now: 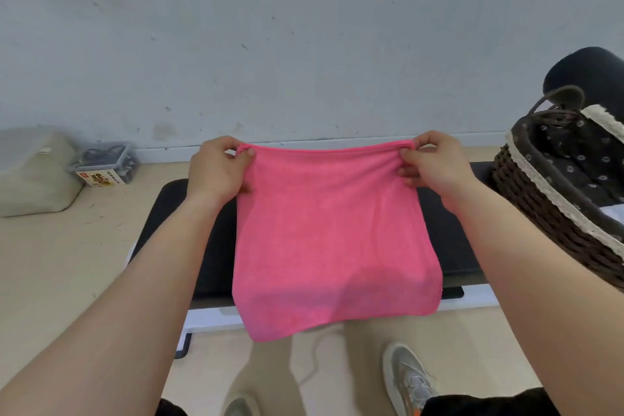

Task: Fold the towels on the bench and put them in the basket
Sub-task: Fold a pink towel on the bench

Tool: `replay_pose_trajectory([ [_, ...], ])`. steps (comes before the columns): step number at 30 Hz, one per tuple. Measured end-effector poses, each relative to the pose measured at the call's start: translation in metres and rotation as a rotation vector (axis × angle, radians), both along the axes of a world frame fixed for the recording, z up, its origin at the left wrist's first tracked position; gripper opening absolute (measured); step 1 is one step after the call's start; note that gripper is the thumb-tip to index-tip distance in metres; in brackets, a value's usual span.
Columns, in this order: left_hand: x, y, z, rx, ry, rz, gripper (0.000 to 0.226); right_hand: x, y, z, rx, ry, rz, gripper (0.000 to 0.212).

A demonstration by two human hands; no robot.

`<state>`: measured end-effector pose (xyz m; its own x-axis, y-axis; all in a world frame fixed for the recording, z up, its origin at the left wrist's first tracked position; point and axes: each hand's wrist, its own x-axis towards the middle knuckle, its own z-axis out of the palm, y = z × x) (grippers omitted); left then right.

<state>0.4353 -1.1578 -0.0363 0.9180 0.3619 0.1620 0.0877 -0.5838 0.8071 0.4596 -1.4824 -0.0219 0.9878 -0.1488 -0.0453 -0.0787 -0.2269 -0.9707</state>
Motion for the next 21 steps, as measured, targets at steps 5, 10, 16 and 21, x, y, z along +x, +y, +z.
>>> replay_pose_trajectory([
  [5, 0.023, -0.001, -0.01, -0.243, 0.027, -0.013, 0.014, 0.026, 0.007, -0.01, 0.056, -0.04, 0.011, 0.015],
  [10, 0.034, 0.011, -0.022, -0.22, -0.003, -0.037, 0.027, 0.034, 0.008, -0.014, 0.158, -0.096, 0.004, 0.017],
  [16, 0.005, -0.003, -0.01, 0.018, -0.098, -0.062, 0.018, 0.017, -0.007, -0.022, 0.08, -0.089, 0.069, 0.018],
  [21, -0.034, 0.007, -0.008, 0.182, -0.065, -0.182, 0.01, -0.02, -0.031, -0.025, -0.228, -0.113, 0.189, 0.012],
])
